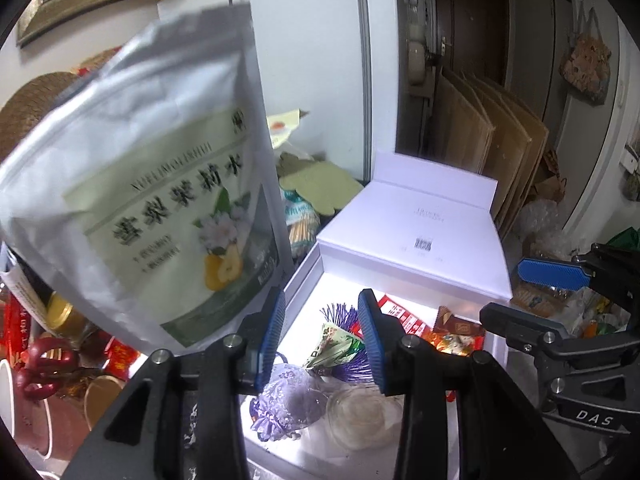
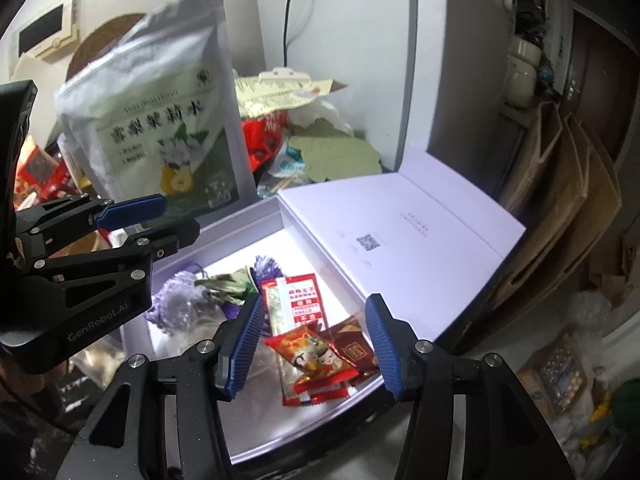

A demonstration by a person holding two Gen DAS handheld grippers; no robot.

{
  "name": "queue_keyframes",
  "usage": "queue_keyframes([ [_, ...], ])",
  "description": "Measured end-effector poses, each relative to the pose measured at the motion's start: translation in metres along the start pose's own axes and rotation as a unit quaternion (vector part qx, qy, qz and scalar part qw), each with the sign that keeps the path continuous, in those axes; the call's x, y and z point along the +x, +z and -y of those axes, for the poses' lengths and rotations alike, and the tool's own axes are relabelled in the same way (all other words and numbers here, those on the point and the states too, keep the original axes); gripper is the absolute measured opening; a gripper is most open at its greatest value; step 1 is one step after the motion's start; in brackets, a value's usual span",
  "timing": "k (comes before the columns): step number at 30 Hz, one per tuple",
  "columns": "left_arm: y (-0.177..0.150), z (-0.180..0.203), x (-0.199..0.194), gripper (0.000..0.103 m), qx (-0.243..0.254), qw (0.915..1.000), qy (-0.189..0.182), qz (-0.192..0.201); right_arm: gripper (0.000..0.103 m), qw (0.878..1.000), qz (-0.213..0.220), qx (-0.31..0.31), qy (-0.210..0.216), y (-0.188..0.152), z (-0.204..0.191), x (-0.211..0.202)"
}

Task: Organize snacks
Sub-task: 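Open both tools to release the candy and packet into the box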

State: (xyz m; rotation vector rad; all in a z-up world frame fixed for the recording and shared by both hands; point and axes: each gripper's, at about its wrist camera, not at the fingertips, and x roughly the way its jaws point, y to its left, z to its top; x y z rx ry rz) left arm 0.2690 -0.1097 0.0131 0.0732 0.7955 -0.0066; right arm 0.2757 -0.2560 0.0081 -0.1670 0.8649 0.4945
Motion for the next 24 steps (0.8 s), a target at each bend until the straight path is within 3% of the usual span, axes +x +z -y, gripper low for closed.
queue_keyframes([
  [15, 0.007, -0.009, -0.11, 0.043, -0.002, 0.9953, 0.005, 0.097, 0.056, 0.996, 0.093, -0.003, -0.017, 0.009, -0.026, -0.098],
  [20, -0.005, -0.012, -0.154, 0.082, -0.005, 0.9897, 0.018, 0.142, 0.056, 0.992, 0.125, -0.014, -0.017, 0.001, -0.045, -0.13],
  [24, -0.019, -0.012, -0.185, 0.082, -0.002, 0.9858, 0.022, 0.166, 0.063, 0.988, 0.151, -0.021, -0.015, -0.009, -0.061, -0.155],
])
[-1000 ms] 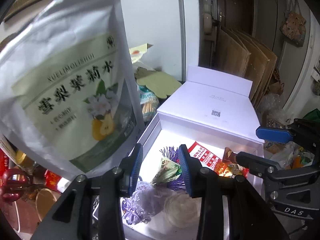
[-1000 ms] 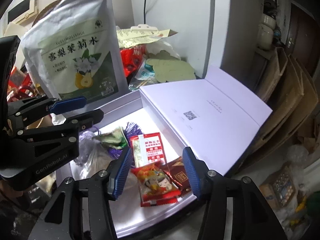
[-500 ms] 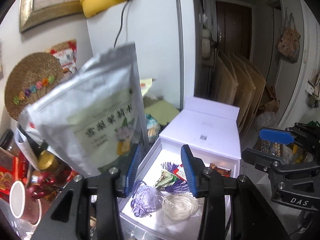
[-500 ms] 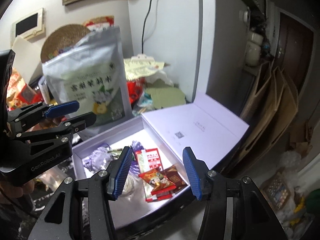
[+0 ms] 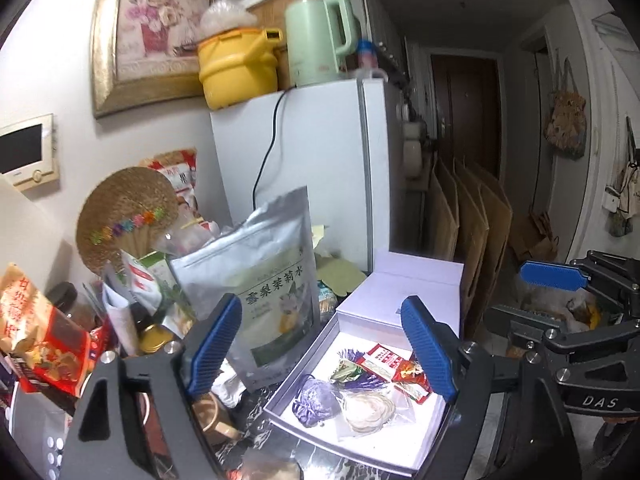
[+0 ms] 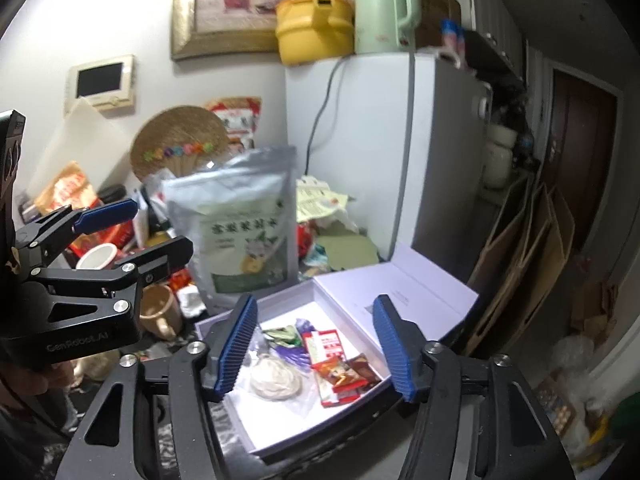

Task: Organize snacks
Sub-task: 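Open both tools to release the candy and packet into the box, then withdraw both tools from the box toward the counter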

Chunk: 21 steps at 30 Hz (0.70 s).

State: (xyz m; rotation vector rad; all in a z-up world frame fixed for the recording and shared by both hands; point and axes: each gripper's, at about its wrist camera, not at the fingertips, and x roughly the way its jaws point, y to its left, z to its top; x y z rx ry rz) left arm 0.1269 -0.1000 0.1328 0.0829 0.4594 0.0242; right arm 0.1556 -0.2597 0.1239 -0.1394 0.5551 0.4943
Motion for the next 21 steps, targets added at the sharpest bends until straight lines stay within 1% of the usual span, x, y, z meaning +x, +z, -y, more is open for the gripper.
queue_keyframes([
  [2, -0.003, -0.001, -0.013, 0.082, -0.002, 1.0, -0.003, 0.005, 0.063, 1.0, 0.009, -0.003, -0.002, -0.002, -0.007, -0.011],
  [3, -0.005, -0.002, -0.02, 0.082, -0.002, 1.0, -0.005, 0.007, 0.066, 1.0, 0.014, -0.003, -0.002, -0.004, -0.011, -0.018],
  [4, -0.007, -0.003, -0.026, 0.083, -0.002, 0.9999, -0.006, 0.01, 0.07, 1.0, 0.017, -0.004, -0.002, -0.005, -0.014, -0.022],
  [6, -0.012, -0.004, -0.038, 0.085, -0.005, 0.9998, -0.008, 0.016, 0.075, 1.0, 0.024, -0.005, 0.001, -0.01, -0.023, -0.035],
  [8, -0.018, -0.006, -0.05, 0.101, -0.01, 0.9996, -0.014, 0.021, 0.076, 1.0, 0.03, -0.008, 0.002, -0.013, -0.029, -0.044],
  [9, -0.02, -0.008, -0.055, 0.102, -0.014, 0.9995, -0.011, 0.026, 0.078, 0.999, 0.032, -0.01, 0.002, -0.016, -0.033, -0.05],
  [10, -0.024, -0.01, -0.061, 0.102, -0.017, 0.9993, -0.011, 0.031, 0.082, 0.999, 0.033, -0.012, 0.003, -0.018, -0.036, -0.053],
  [12, -0.03, -0.013, -0.071, 0.102, -0.019, 0.9992, -0.012, 0.033, 0.085, 0.999, 0.04, -0.012, 0.008, -0.023, -0.042, -0.06],
  [17, -0.044, -0.02, -0.087, 0.102, -0.02, 0.9993, -0.003, 0.031, 0.085, 0.999, 0.039, -0.009, 0.015, -0.037, -0.055, -0.069],
  [21, -0.059, -0.03, -0.095, 0.102, -0.033, 0.9991, -0.001, 0.026, 0.086, 0.999, 0.037, -0.008, 0.027, -0.049, -0.065, -0.071],
])
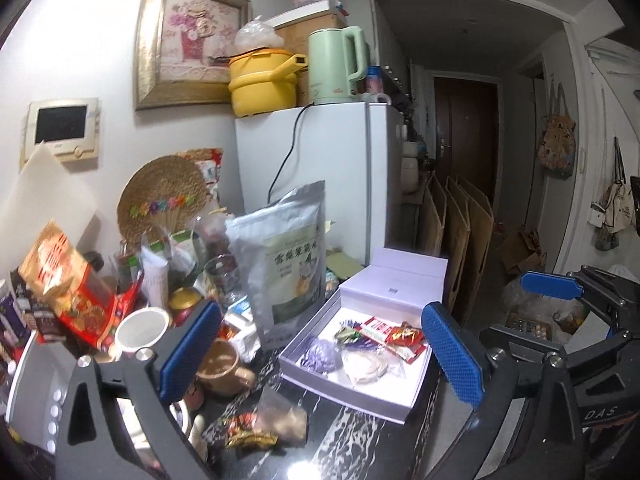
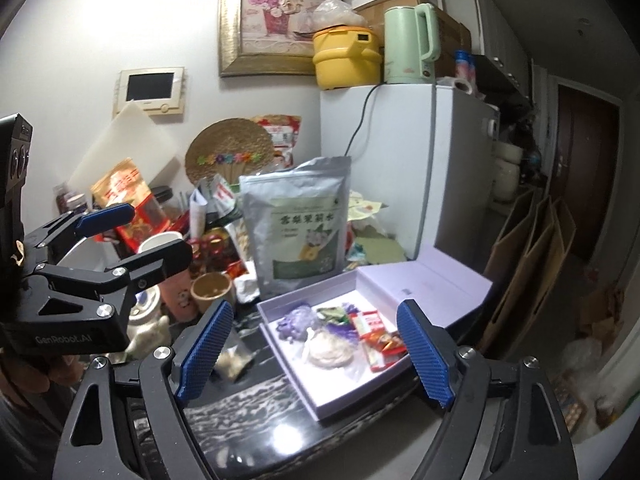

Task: Organize snacks
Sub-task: 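Withdraw both tools from the box toward the counter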

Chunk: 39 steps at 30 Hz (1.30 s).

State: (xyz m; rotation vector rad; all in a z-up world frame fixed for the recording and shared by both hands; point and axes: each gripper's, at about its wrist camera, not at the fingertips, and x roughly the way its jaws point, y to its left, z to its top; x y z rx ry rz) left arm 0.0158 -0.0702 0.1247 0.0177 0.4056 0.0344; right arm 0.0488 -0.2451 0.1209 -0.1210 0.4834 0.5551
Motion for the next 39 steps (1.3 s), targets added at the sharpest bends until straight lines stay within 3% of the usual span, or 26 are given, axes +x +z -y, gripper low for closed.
queue_keyframes([
  [21, -0.084, -0.049, -0.006, 0.102, -0.042, 0.9964, 0.033, -0.066, 0.086, 0.996, -0.058, 0.017, 0.068, -0.07, -0.032, 0.062],
  [34, -0.143, -0.082, 0.01, 0.102, -0.117, 0.9828, 0.031, -0.139, 0.086, 0.991, -0.084, -0.012, 0.102, -0.104, -0.059, 0.102],
  [39, -0.156, -0.088, 0.009, 0.102, -0.131, 0.9794, 0.046, -0.147, 0.086, 0.988, -0.097, -0.022, 0.117, -0.115, -0.068, 0.121],
])
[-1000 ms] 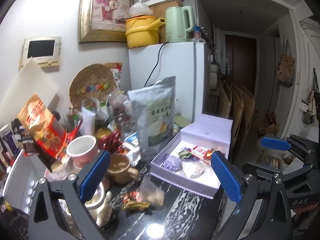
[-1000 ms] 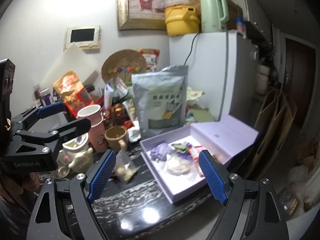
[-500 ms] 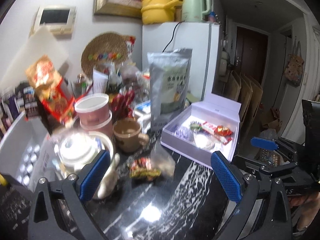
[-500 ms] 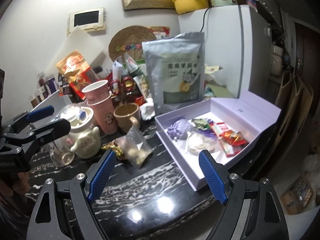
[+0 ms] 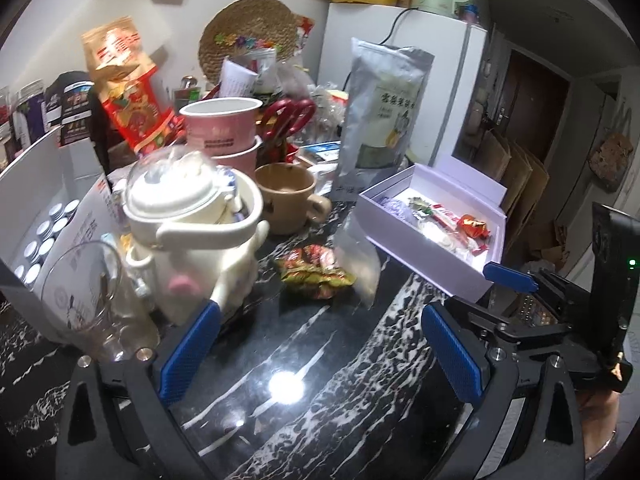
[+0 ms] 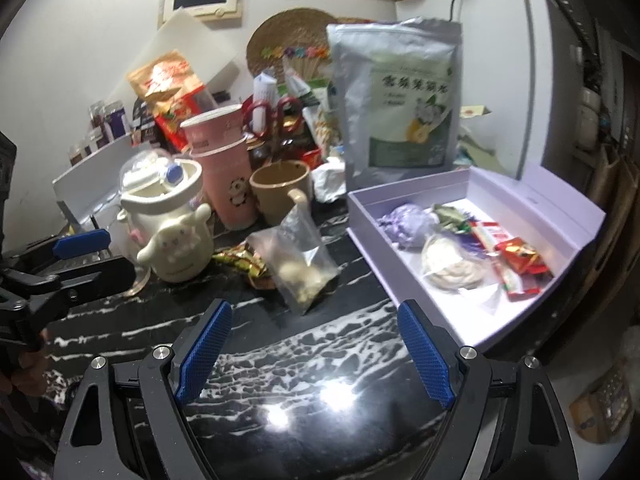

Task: Organize snacks
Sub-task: 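Withdraw both tools from the box toward the counter, then grasp the clear plastic snack bag with the right tool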

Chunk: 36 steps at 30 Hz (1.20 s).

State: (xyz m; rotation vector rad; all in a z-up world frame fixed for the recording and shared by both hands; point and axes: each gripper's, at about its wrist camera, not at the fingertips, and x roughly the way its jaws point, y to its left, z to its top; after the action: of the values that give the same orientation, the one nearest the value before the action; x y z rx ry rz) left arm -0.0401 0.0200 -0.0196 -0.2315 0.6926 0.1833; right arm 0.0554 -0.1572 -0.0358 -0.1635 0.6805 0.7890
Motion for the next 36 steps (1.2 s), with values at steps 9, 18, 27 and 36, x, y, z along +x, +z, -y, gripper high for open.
queue_keyframes([
  [9, -0.01, -0.015, 0.006, 0.102, -0.025, 0.9994, 0.024, -0.007, 0.086, 0.999, -0.026, -0.021, 0.025, 0.006, -0.008, 0.045],
  [18, -0.009, -0.024, 0.024, 0.102, -0.038, 0.9979, 0.047, -0.022, 0.086, 0.994, -0.062, -0.088, 0.034, 0.019, -0.012, 0.1],
  [27, -0.003, -0.021, 0.033, 0.102, -0.035, 0.9985, 0.036, -0.024, 0.086, 0.988, -0.083, -0.089, 0.098, 0.031, -0.01, 0.136],
  [36, 0.002, -0.006, 0.039, 0.102, -0.011, 0.9995, 0.019, -0.024, 0.037, 0.984, -0.105, -0.075, 0.121, 0.024, -0.005, 0.134],
])
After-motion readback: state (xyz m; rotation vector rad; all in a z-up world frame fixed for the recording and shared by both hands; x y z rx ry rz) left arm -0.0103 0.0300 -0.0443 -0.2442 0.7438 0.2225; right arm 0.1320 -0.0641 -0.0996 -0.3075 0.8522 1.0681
